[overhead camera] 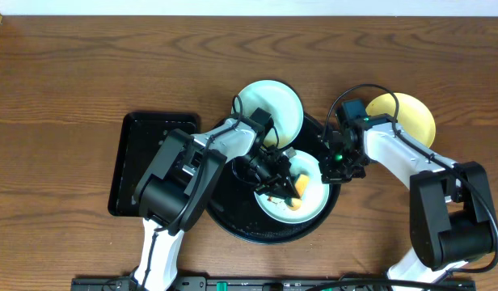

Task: Clean dirty plates on tray and stack at the side

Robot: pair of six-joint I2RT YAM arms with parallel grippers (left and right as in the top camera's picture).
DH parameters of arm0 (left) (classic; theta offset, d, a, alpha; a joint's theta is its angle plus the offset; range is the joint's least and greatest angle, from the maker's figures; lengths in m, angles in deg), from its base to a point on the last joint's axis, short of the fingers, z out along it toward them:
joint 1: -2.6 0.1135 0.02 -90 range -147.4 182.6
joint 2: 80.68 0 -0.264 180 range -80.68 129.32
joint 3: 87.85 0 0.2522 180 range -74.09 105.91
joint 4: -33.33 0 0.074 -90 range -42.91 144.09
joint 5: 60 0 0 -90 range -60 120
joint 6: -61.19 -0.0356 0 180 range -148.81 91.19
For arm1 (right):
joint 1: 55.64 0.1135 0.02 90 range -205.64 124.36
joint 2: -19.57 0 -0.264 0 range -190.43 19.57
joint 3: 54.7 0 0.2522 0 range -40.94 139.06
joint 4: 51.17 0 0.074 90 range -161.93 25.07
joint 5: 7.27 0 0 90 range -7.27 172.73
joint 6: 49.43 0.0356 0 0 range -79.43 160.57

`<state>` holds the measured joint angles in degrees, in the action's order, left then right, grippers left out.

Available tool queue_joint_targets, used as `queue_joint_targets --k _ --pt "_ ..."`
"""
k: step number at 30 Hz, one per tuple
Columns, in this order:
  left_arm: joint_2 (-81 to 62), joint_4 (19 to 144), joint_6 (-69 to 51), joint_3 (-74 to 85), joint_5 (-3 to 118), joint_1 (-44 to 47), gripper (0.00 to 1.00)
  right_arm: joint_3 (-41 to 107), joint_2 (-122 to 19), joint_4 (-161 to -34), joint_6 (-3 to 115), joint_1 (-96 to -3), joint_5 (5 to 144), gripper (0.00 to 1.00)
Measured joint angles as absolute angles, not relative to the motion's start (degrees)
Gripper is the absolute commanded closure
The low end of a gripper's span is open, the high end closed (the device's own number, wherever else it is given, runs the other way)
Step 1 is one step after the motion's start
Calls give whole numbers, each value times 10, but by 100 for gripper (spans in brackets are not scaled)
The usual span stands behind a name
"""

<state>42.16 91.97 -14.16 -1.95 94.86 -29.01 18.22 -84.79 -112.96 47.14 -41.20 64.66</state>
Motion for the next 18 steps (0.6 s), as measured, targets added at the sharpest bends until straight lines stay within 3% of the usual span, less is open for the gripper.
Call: queue_joint_targets --k 6,12,18 --pt "422 1018 -171 4 891 -288 93 182 -848 -1125 471 -410 641 99" --pt "423 1165 -229 53 722 -288 93 182 -849 -1124 472 -405 632 99" --pt "422 1172 -231 75 594 -286 93 179 -850 -1128 478 -400 617 99"
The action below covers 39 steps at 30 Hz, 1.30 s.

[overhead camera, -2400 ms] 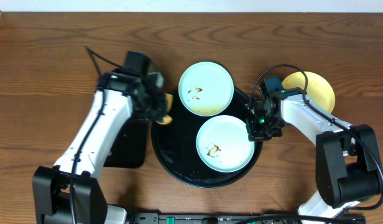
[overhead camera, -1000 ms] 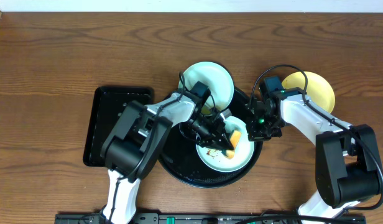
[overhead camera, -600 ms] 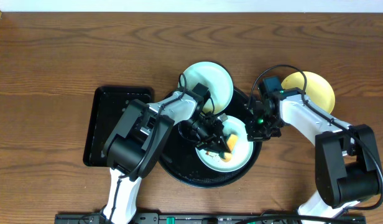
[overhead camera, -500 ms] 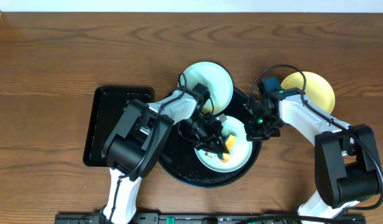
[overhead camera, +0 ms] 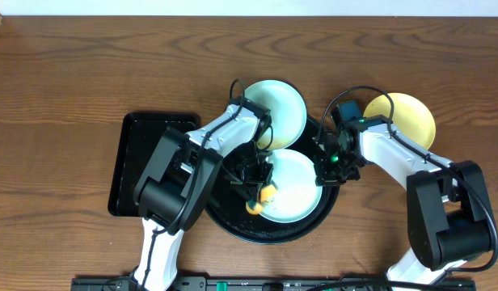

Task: Clean dirty plates on tray and stack at the side

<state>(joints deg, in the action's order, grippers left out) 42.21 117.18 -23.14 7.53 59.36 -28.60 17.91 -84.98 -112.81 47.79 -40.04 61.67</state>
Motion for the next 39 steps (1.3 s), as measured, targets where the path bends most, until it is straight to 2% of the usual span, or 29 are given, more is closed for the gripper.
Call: queue_joint_targets --k 12,24,33,39 --pt "412 1132 -214 90 466 -305 93 178 -850 -1127 480 -400 593 99" --pt "394 1095 -246 97 306 -368 93 178 -850 -1129 480 -400 588 99" --pt "385 1080 -266 96 289 -372 93 178 -850 -1118 480 -400 592 99" --pt "329 1081 -281 95 343 -370 93 178 -850 -1118 479 -400 598 99"
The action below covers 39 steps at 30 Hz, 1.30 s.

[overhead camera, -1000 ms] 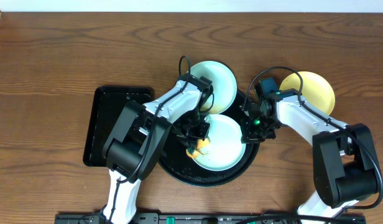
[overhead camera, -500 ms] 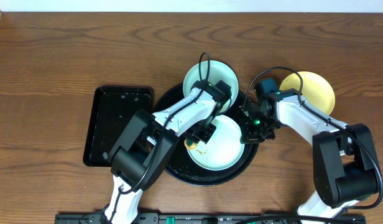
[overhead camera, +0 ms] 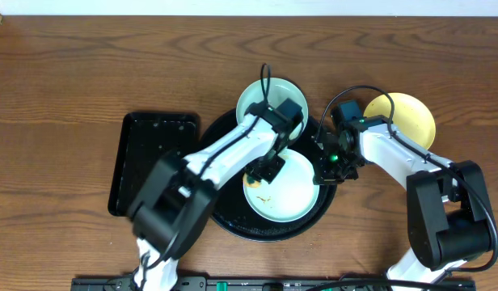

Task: Clean dirty plates on tray and stack at the side

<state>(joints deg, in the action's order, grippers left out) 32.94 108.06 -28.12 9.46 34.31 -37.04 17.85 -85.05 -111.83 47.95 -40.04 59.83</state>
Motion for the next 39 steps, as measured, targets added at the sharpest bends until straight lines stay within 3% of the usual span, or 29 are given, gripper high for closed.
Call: queue_joint_targets --k 8,25,33,39 --pt "271 1153 -337 91 410 -370 93 178 -850 -1125 478 -400 603 99" --pt "271 1150 -450 42 465 -403 93 178 -850 -1131 477 -401 607 99" --pt "271 1195 -517 33 553 -442 93 178 -850 -1135 477 -401 608 99" --pt "287 1194 -510 33 563 -434 93 178 -850 -1145 477 -401 612 99"
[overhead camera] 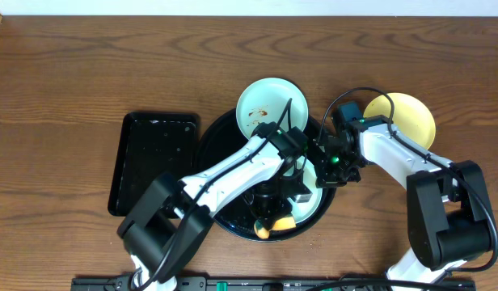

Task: Clean dirty plates on tray and stack at the side

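Observation:
A round black tray (pixel 230 218) sits mid-table. In it lies a white plate (pixel 311 207), mostly covered by my left arm. My right gripper (pixel 324 171) is shut on that plate's right rim. My left gripper (pixel 269 218) points toward the tray's near edge, apparently shut on an orange-yellow sponge (pixel 270 230) at its tips, just off the plate's near-left rim. A pale green plate (pixel 269 105) with brown crumbs rests at the tray's far rim. A yellow plate (pixel 404 117) lies on the table to the right.
A rectangular black tray (pixel 152 162) lies on the table left of the round tray. Both arms cross over the round tray, their cables looping above the green plate and the right wrist.
My left gripper has moved from the white plate's far-left part to the near edge of the round tray, and the sponge now shows at its tips. The right gripper keeps its hold on the rim.
The left gripper had the sponge on the white plate's middle, then at its left rim, then at its far-left part with only crumbs on the plate. Now it is at the tray's near edge. The right gripper stayed on the plate's right rim throughout.

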Robot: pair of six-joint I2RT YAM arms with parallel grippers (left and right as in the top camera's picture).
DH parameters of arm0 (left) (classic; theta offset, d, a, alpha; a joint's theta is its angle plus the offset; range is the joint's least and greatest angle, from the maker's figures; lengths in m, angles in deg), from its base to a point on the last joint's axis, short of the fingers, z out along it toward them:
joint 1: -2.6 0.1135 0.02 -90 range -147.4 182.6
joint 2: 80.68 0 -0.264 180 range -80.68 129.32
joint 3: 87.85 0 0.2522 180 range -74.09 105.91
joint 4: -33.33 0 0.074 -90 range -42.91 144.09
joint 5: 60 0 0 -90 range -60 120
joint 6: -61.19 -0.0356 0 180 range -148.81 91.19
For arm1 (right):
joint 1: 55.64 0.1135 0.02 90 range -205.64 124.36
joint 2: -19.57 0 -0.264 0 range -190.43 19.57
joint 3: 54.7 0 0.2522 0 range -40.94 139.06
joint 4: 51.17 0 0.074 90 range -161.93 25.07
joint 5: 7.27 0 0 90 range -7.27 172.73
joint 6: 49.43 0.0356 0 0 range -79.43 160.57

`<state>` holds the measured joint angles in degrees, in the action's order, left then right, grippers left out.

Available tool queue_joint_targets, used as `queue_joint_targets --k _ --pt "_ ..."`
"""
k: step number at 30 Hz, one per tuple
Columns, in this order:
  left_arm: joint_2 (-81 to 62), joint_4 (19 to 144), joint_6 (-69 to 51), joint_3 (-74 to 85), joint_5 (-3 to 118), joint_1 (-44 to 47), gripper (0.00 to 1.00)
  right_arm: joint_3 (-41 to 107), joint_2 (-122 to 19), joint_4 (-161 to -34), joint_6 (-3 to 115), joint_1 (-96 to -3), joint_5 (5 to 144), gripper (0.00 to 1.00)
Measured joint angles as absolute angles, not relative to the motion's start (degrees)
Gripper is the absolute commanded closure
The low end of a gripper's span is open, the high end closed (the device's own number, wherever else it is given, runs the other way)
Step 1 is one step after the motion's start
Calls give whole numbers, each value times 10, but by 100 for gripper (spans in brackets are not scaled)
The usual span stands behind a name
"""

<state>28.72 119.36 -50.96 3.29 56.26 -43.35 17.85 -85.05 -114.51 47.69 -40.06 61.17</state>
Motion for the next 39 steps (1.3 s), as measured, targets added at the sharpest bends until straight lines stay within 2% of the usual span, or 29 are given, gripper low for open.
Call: queue_joint_targets --k 9,20,32,35,39 --pt "386 1191 -480 33 545 -410 93 178 -850 -1145 477 -401 613 99" --pt "387 1214 -413 59 487 -401 93 178 -850 -1146 477 -401 614 99" --pt "388 1212 -354 143 381 -342 93 178 -850 -1146 476 -401 618 99" --pt "388 1224 -352 143 396 -331 93 178 -850 -1146 476 -401 618 99" --pt "388 1213 -373 143 473 -330 93 178 -850 -1146 476 -401 618 99"
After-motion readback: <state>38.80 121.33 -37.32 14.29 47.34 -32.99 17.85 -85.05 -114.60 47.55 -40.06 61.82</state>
